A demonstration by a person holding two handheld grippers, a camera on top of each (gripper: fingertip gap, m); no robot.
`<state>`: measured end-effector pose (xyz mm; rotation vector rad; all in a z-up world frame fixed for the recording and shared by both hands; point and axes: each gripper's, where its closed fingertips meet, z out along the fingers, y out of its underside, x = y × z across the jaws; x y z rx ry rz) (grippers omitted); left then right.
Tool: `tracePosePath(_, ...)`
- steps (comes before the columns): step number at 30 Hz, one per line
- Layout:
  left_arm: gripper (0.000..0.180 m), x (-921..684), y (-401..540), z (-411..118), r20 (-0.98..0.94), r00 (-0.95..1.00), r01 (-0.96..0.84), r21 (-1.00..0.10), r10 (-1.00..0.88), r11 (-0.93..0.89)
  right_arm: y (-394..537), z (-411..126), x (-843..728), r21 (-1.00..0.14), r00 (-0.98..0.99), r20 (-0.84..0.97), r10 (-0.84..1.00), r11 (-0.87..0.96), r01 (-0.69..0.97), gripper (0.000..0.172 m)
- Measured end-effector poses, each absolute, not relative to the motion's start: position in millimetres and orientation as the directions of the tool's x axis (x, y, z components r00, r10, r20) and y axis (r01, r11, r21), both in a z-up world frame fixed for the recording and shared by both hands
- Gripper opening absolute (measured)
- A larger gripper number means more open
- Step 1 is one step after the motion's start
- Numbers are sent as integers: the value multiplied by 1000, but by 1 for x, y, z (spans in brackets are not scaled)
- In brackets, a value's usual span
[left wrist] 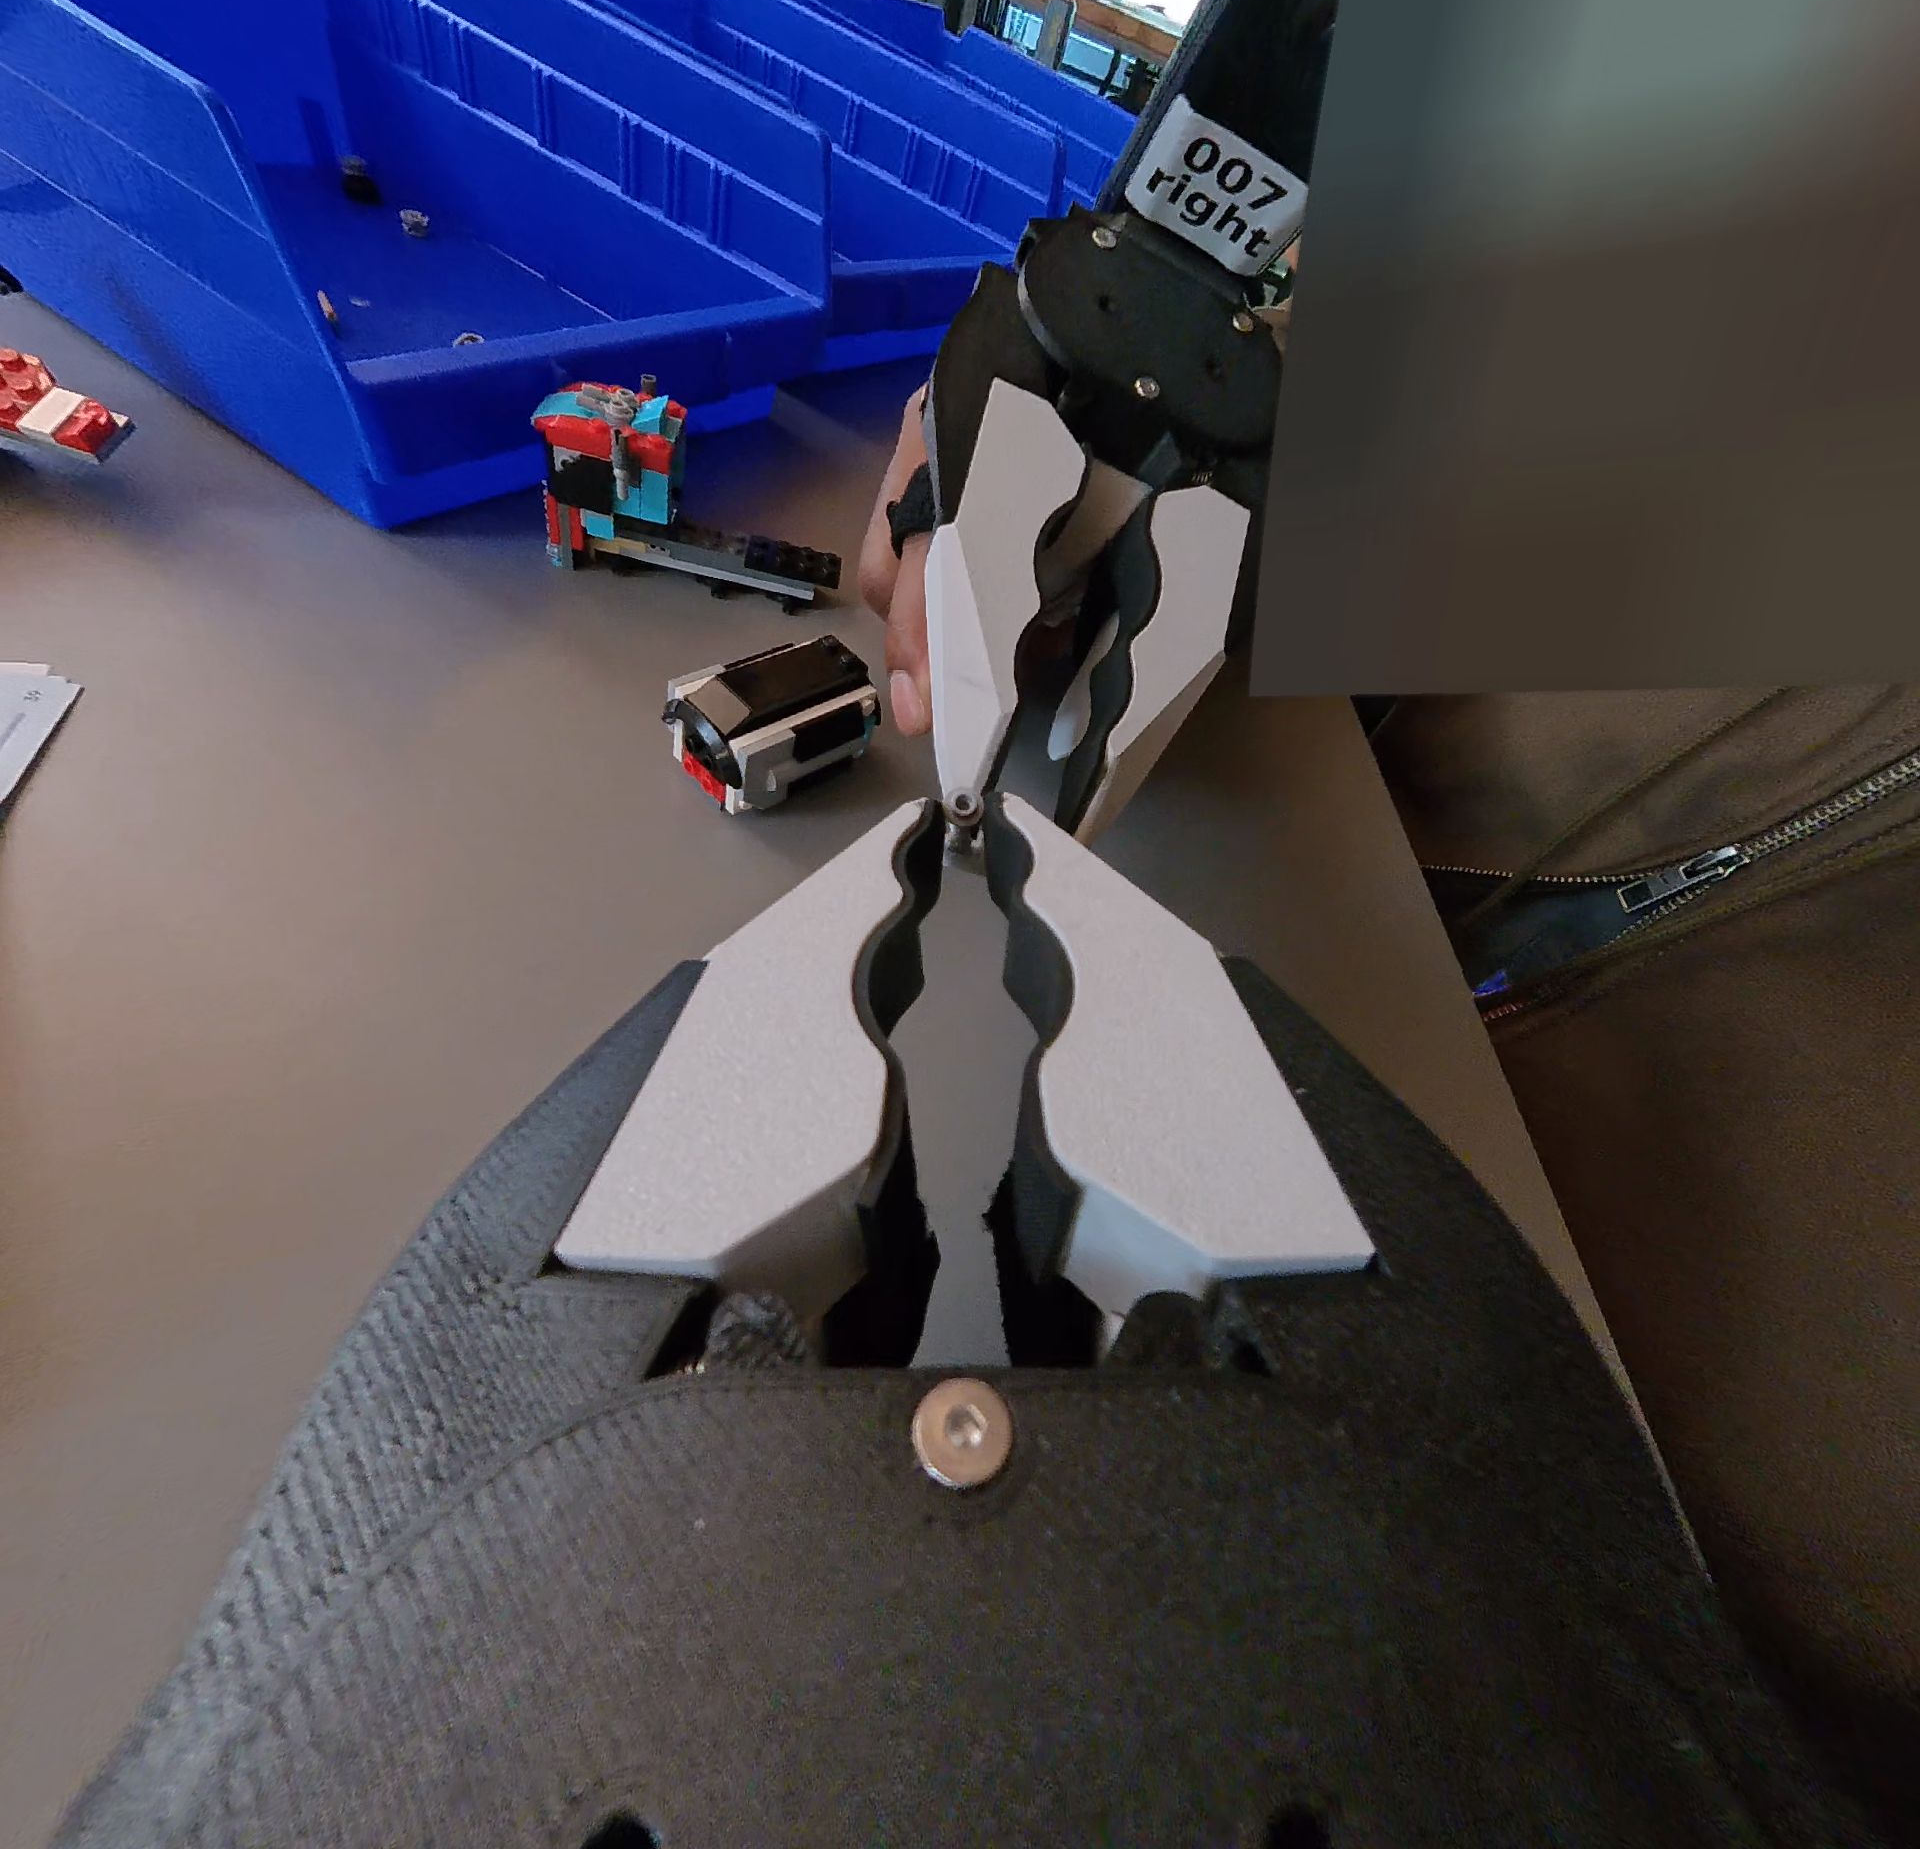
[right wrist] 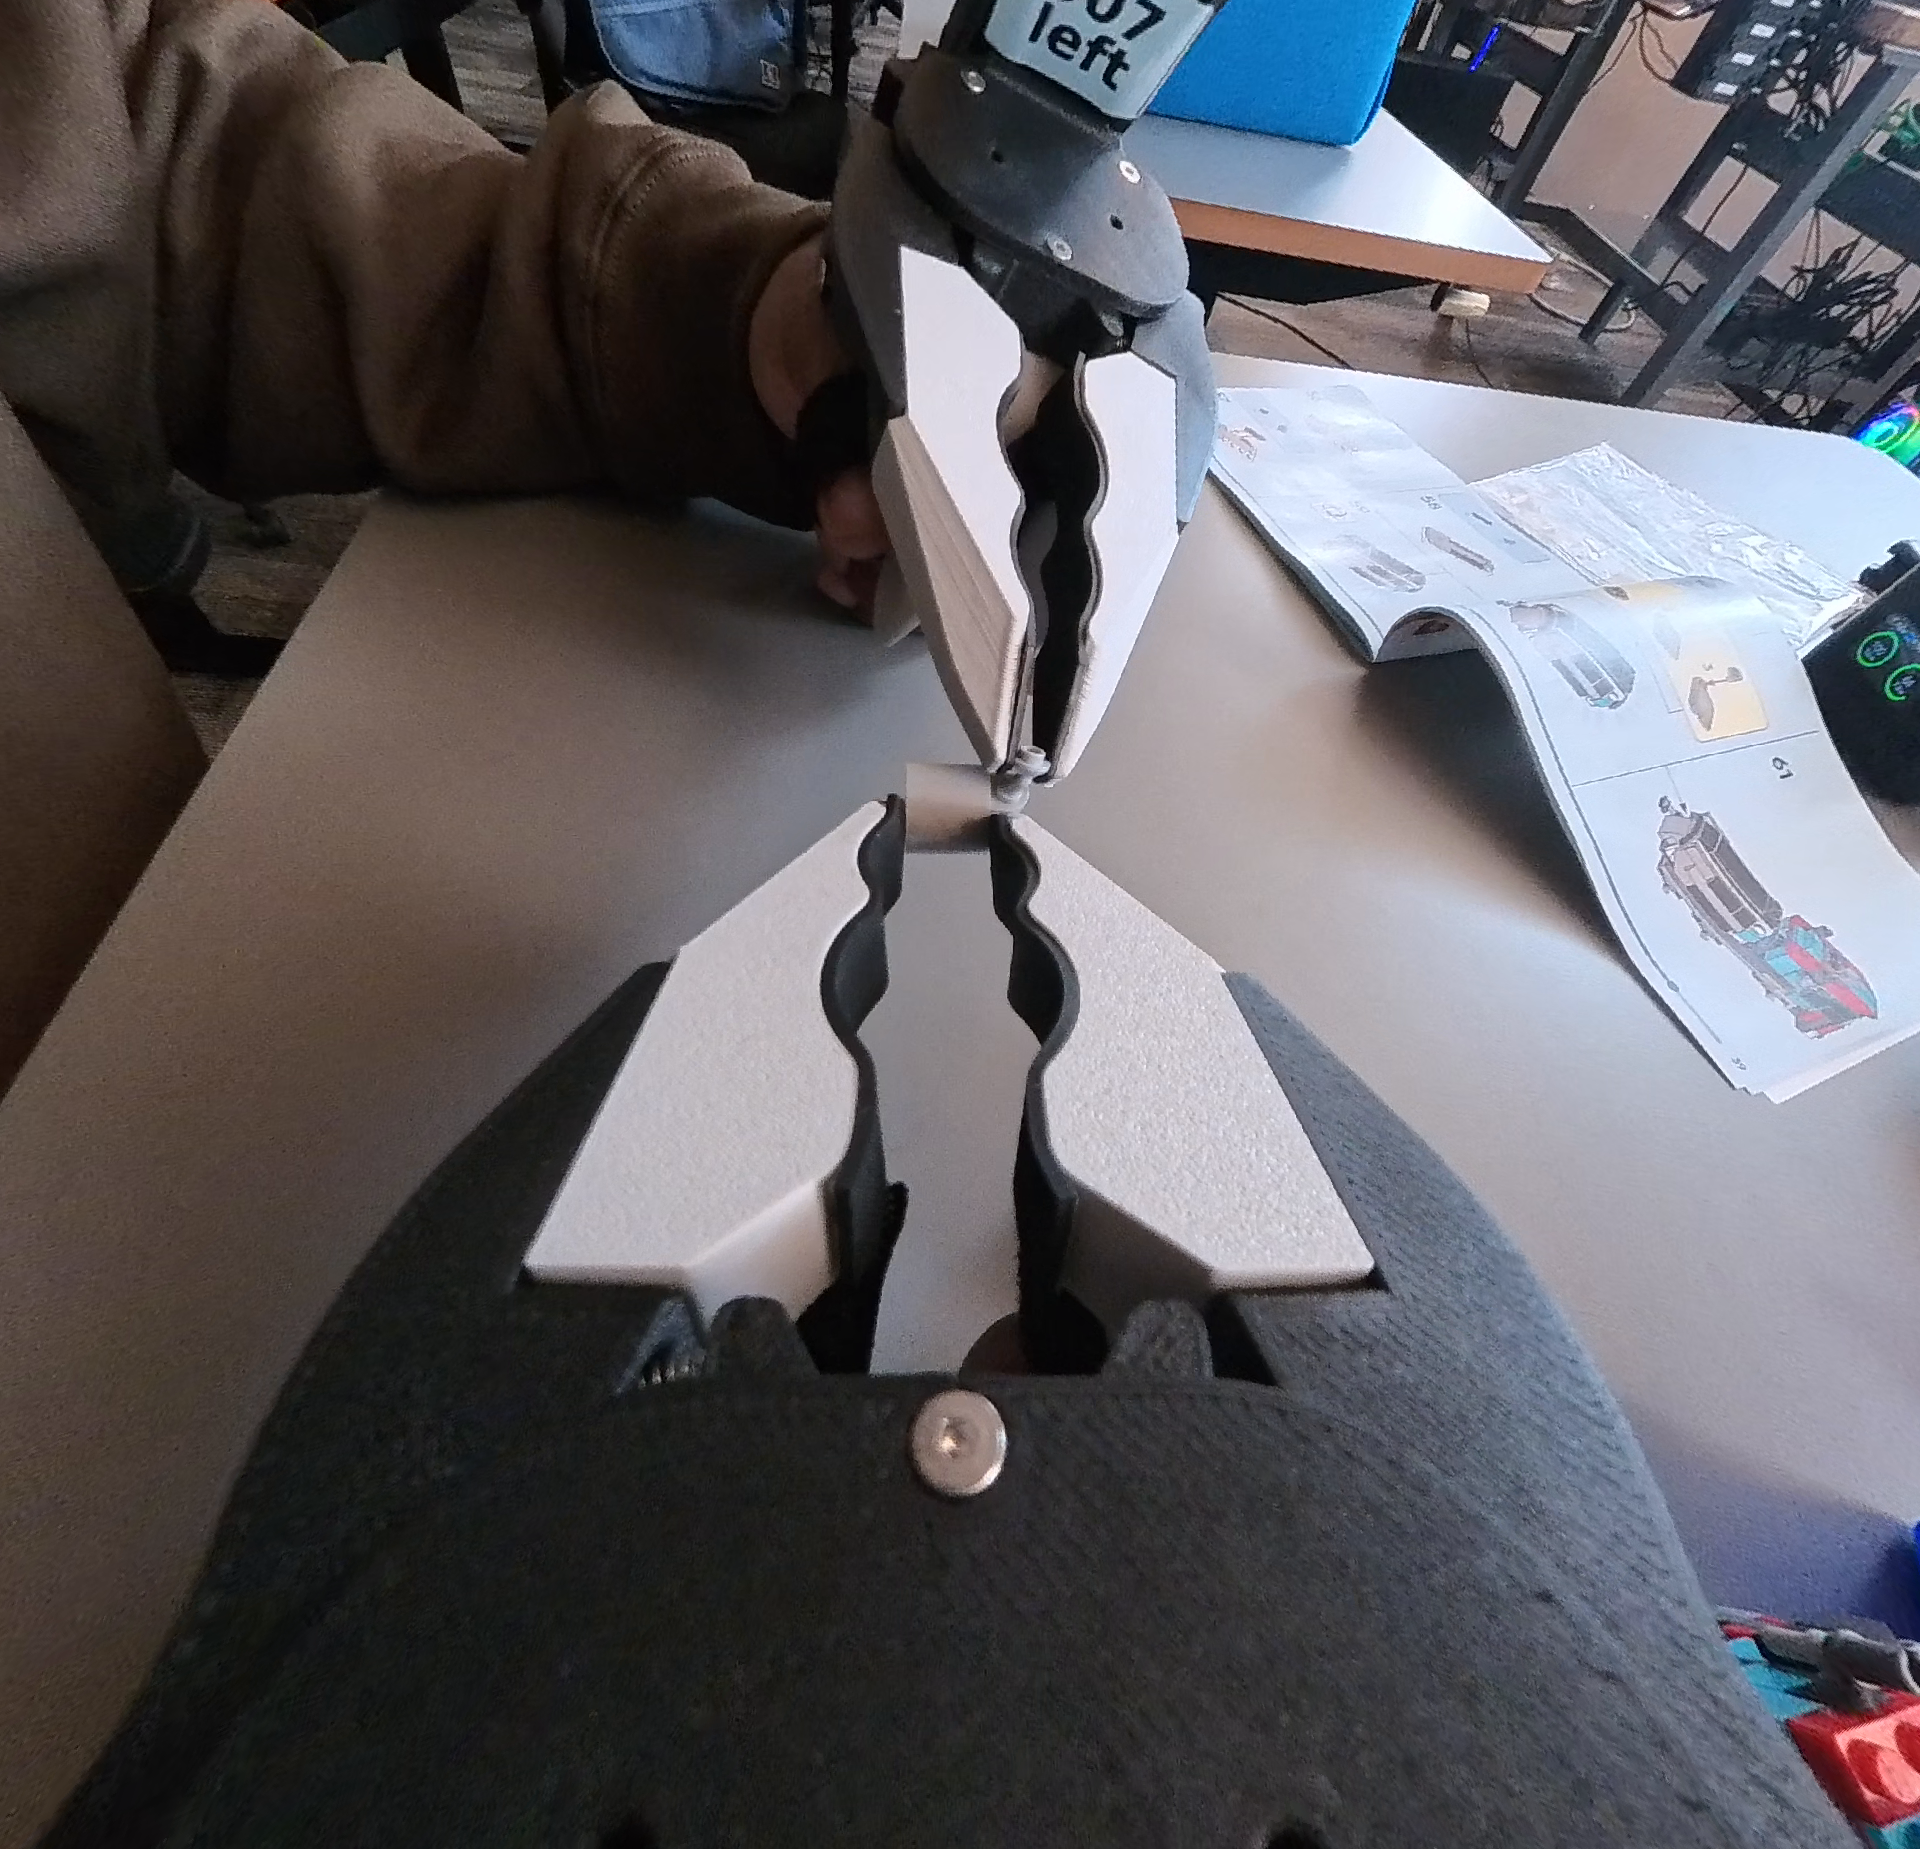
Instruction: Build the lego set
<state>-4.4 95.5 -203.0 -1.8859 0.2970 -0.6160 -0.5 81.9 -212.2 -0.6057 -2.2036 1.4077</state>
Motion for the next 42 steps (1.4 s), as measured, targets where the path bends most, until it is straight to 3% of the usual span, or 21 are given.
tracePosePath(42,8,-12,95,-204,249,862,70,-922,-441,-382,84,-209,-2,-924,-788,140,600,366,115,17)
